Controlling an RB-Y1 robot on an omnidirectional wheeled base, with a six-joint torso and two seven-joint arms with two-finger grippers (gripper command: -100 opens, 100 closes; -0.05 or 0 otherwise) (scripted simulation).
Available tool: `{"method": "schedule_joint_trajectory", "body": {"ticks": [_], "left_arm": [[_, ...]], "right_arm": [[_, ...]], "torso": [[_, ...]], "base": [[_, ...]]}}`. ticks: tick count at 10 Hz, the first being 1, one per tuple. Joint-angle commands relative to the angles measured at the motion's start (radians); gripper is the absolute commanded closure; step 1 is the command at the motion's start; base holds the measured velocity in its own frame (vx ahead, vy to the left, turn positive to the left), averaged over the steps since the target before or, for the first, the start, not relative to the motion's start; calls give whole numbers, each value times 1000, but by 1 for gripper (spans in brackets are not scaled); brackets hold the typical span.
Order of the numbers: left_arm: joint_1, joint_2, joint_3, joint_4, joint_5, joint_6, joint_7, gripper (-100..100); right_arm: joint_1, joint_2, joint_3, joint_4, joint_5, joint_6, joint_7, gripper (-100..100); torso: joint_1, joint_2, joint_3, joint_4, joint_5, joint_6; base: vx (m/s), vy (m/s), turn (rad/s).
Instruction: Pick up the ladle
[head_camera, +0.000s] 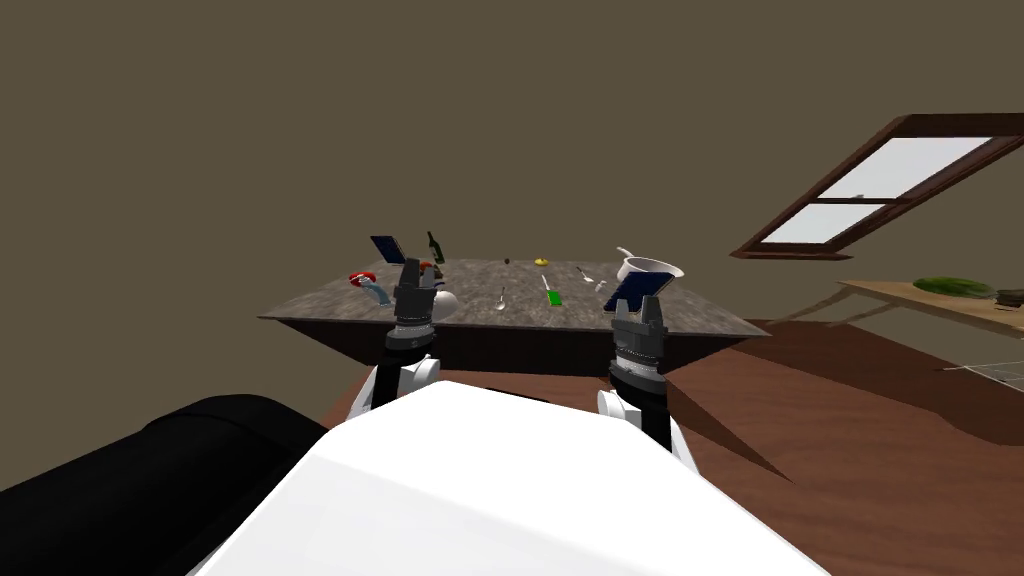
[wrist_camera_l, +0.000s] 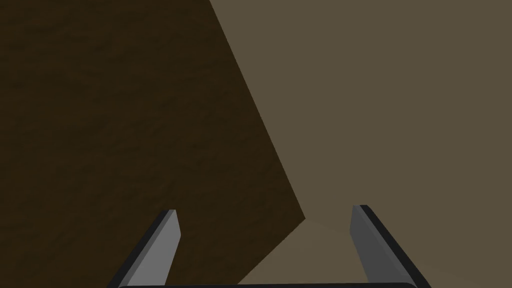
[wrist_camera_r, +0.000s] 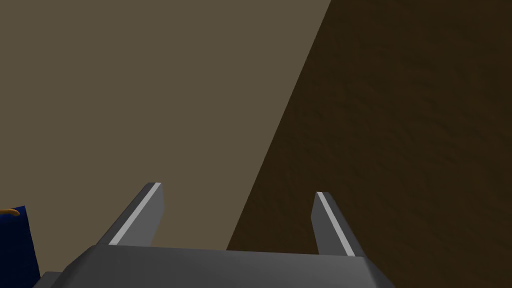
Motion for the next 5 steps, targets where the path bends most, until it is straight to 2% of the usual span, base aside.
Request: {"method": "schedule_joint_trajectory", "body": {"ticks": [1, 3, 4, 5], "left_arm": [[10, 34, 33, -14, 46, 42, -40, -100], [33, 70, 85, -23, 108, 94, -92, -100], [33, 70, 85, -23, 117, 104, -92, -100], [47, 85, 113, -24, 155, 140, -120, -100]], "right_arm": [[0, 0, 0, 0, 0, 0, 0, 0], [0, 0, 0, 0, 0, 0, 0, 0], [0, 0, 0, 0, 0, 0, 0, 0], [0, 0, 0, 0, 0, 0, 0, 0]], "torso": [[0, 0, 0, 0, 0, 0], [1, 5, 3, 1, 0, 0], [0, 5, 3, 1, 0, 0], [0, 0, 0, 0, 0, 0]], "base": [[-190, 13, -181], [-223, 8, -287], [-119, -6, -72], [-91, -13, -185]]}}
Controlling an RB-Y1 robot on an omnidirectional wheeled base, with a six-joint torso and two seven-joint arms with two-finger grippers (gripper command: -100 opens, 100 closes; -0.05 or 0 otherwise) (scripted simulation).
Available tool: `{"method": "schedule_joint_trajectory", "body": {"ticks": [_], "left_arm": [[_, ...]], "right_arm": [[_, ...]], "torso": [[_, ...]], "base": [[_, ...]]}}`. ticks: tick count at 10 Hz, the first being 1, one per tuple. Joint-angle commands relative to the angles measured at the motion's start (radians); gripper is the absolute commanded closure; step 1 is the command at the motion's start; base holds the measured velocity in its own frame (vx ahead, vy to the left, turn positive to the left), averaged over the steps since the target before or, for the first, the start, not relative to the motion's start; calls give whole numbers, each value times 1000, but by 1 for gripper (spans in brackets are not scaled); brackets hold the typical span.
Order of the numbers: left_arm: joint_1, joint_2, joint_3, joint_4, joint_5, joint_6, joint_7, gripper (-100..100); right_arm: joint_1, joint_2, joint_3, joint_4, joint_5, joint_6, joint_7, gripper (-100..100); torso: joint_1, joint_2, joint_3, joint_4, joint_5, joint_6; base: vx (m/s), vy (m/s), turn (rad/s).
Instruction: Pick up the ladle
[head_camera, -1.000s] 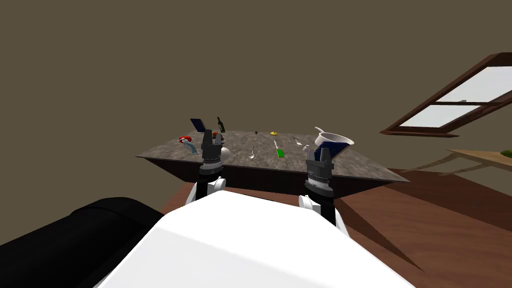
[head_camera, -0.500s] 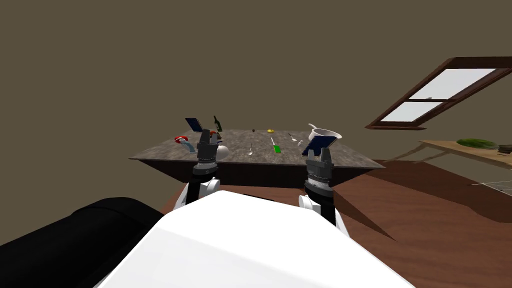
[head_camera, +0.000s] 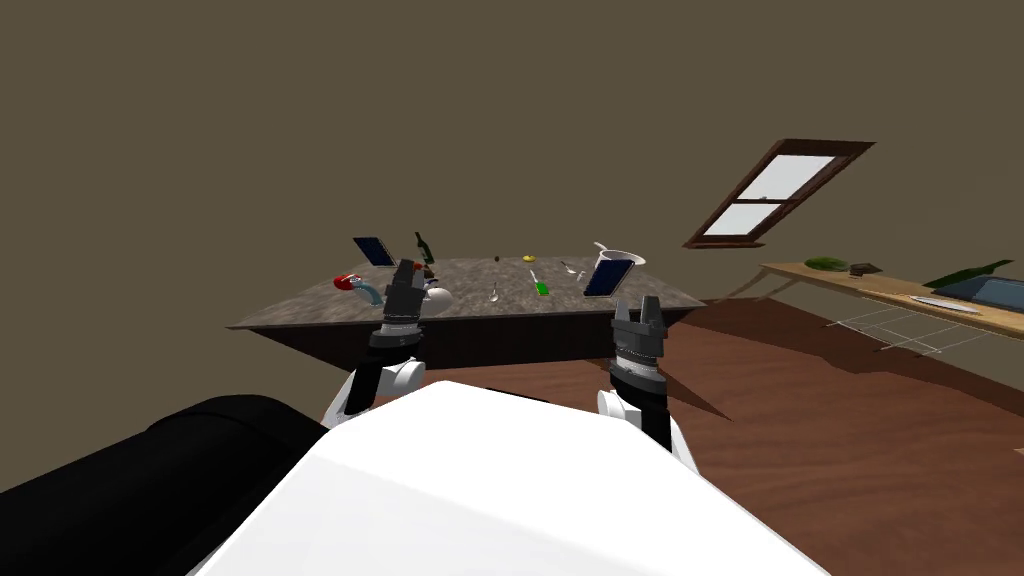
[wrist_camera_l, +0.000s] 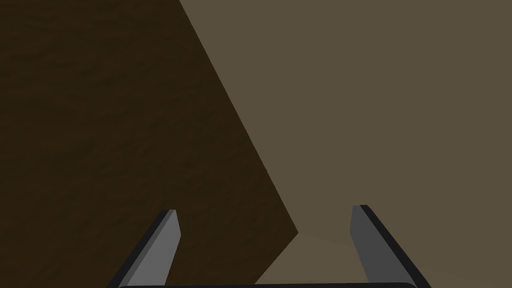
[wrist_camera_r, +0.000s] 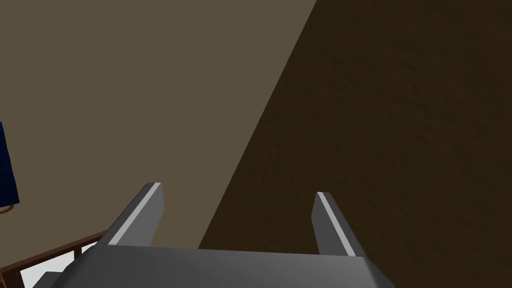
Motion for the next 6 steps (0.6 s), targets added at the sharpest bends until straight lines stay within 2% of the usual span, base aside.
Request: {"method": "schedule_joint_trajectory", "body": {"ticks": [1, 2, 3, 4, 5, 6], "left_arm": [[3, 6, 14, -5, 21, 32, -17, -100], [18, 20, 43, -4, 61, 68, -46, -100], [18, 20, 43, -4, 61, 75, -46, -100], [35, 33, 73, 0, 103, 112, -76, -100], [35, 33, 73, 0, 103, 122, -76, -100], [54, 46, 105, 6, 147, 156, -107, -100]], "right_arm": [[0, 0, 0, 0, 0, 0, 0, 0], [0, 0, 0, 0, 0, 0, 0, 0], [0, 0, 0, 0, 0, 0, 0, 0], [0, 0, 0, 0, 0, 0, 0, 0], [0, 0, 0, 0, 0, 0, 0, 0], [0, 0, 0, 0, 0, 0, 0, 0]], "torso": [[0, 0, 0, 0, 0, 0], [1, -2, -1, 0, 0, 0], [1, -2, -1, -1, 0, 0], [1, -3, -2, -1, 0, 0], [0, -3, -2, -1, 0, 0], [0, -4, -2, -1, 0, -1]], "base": [[-69, -2, -114], [-76, 0, -216], [-62, -3, -132], [-70, -20, -252], [-59, -16, -140], [-61, -35, -285]]}}
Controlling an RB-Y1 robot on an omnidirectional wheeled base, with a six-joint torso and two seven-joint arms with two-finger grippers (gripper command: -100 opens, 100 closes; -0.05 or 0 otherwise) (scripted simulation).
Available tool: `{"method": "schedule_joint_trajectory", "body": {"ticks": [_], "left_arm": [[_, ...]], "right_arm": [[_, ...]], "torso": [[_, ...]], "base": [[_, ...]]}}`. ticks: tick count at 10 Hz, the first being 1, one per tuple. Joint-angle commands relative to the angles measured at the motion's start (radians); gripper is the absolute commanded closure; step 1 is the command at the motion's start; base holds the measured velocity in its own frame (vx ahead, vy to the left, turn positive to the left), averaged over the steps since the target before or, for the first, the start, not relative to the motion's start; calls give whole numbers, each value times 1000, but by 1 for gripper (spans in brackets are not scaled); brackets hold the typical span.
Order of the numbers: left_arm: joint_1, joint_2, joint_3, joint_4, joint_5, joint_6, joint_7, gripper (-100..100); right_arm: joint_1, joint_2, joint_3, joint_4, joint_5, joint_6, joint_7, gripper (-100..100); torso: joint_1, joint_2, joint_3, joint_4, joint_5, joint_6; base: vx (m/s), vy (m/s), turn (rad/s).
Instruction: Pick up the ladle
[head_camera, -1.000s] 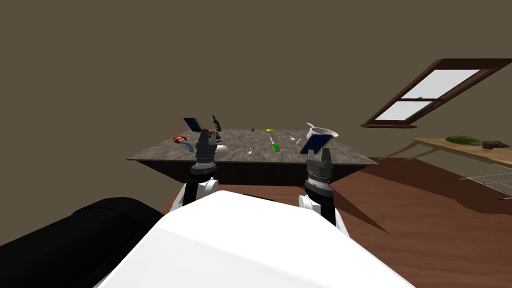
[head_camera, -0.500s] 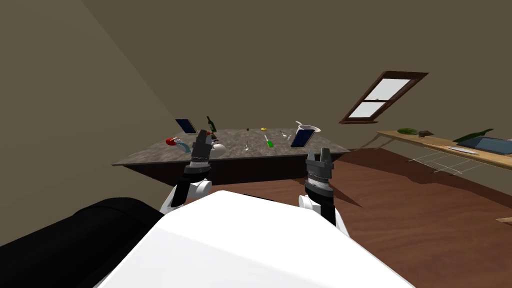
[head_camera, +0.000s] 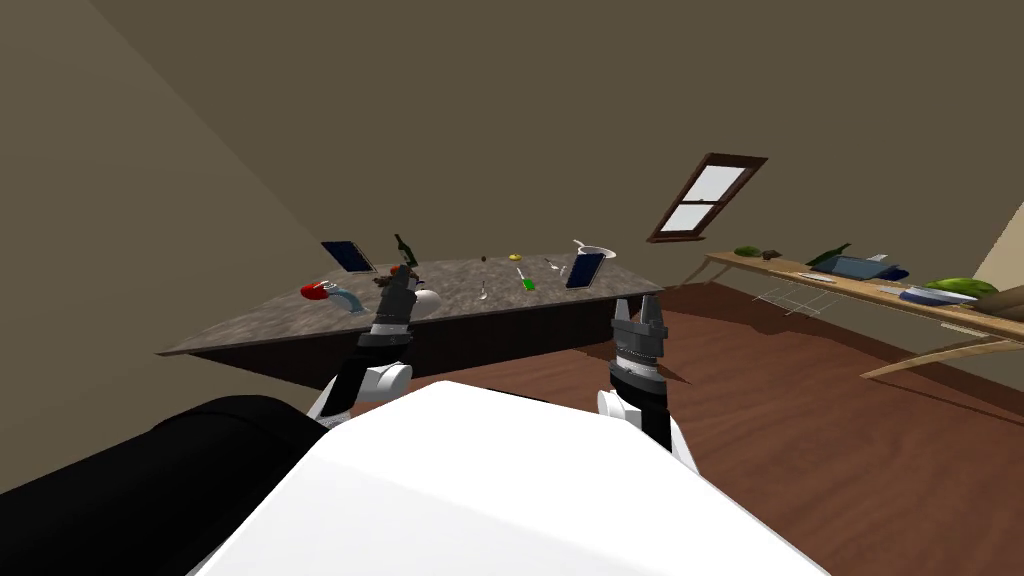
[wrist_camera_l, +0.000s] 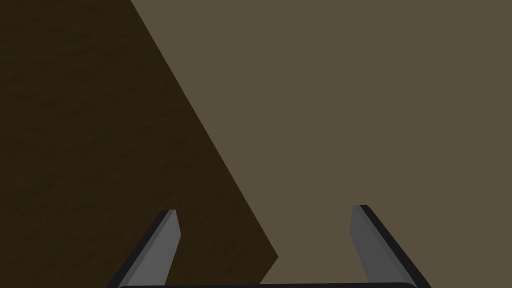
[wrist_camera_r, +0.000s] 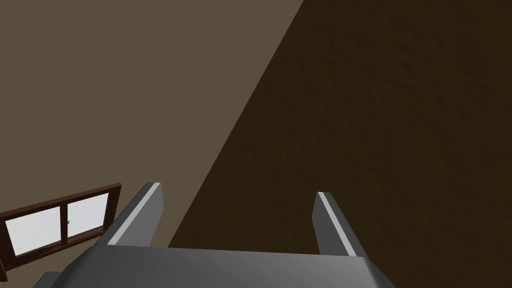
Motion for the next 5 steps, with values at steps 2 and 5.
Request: {"method": "schedule_joint_trajectory", "body": {"ticks": [2, 5], "left_arm": [[27, 16, 47, 3, 64, 77, -51, -100], [49, 29, 81, 13, 109, 156, -83, -100]], "right_arm": [[0, 0, 0, 0, 0, 0, 0, 0], [0, 0, 0, 0, 0, 0, 0, 0]], "torso": [[1, -1, 0, 0, 0, -1], [0, -1, -1, 0, 0, 0]], "base": [[-51, -28, -233], [-39, -25, -192]]}}
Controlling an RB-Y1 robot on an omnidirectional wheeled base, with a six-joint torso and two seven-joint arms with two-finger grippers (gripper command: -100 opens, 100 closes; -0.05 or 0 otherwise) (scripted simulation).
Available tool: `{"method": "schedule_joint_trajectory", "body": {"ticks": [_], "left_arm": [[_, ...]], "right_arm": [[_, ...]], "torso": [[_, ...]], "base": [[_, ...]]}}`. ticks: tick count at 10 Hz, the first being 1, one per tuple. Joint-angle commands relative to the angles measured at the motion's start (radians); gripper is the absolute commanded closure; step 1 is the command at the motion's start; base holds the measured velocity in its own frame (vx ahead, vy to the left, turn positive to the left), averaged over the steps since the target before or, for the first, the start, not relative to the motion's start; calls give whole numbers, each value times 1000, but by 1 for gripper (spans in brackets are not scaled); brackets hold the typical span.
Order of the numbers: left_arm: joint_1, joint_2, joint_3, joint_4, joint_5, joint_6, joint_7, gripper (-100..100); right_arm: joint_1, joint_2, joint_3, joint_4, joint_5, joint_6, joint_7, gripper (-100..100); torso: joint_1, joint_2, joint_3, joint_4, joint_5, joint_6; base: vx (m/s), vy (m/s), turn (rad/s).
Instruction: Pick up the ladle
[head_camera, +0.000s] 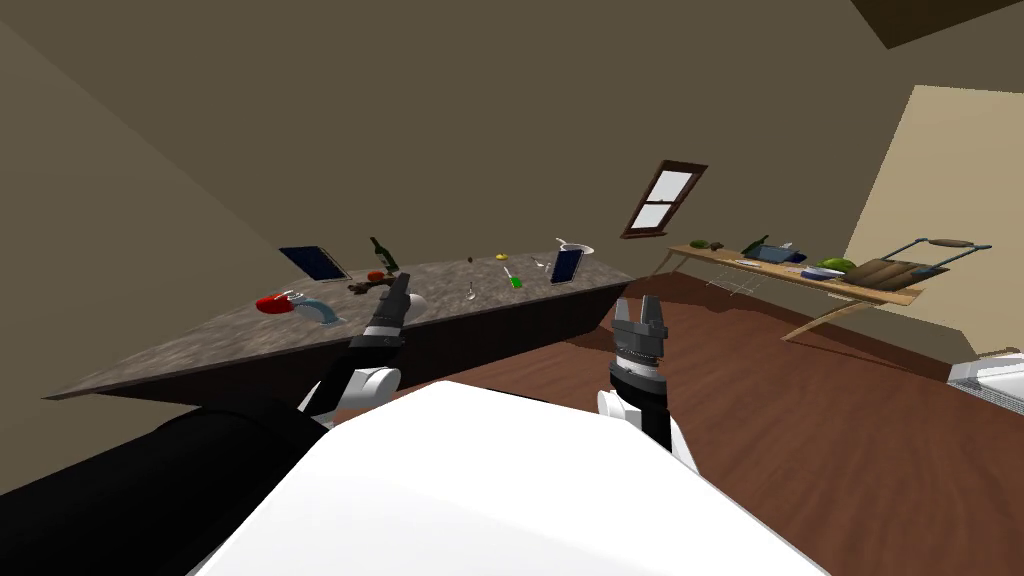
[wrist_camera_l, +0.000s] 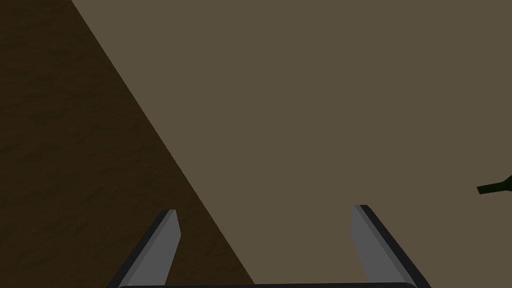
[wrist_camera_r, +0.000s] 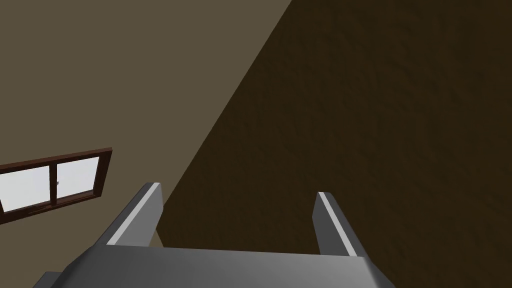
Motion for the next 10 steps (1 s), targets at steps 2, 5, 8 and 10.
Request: {"method": "schedule_joint_trajectory", "body": {"ticks": [2, 5, 8, 10], "left_arm": [[26, 16, 46, 7, 54, 73, -34, -100], [51, 29, 82, 21, 100, 147, -66, -100], [77, 41, 120, 36, 144, 226, -97, -100], [104, 53, 158, 52, 189, 295, -129, -100]], "right_arm": [[0, 0, 0, 0, 0, 0, 0, 0], [0, 0, 0, 0, 0, 0, 0, 0], [0, 0, 0, 0, 0, 0, 0, 0], [0, 0, 0, 0, 0, 0, 0, 0]], "torso": [[1, -1, -1, 0, 0, 0], [0, -1, -1, 0, 0, 1], [0, -2, -1, -1, 0, 1], [1, -2, -1, -1, 0, 1]], "base": [[-9, -16, -156], [-15, -23, -240], [-3, -15, -179], [3, -15, -237]]}}
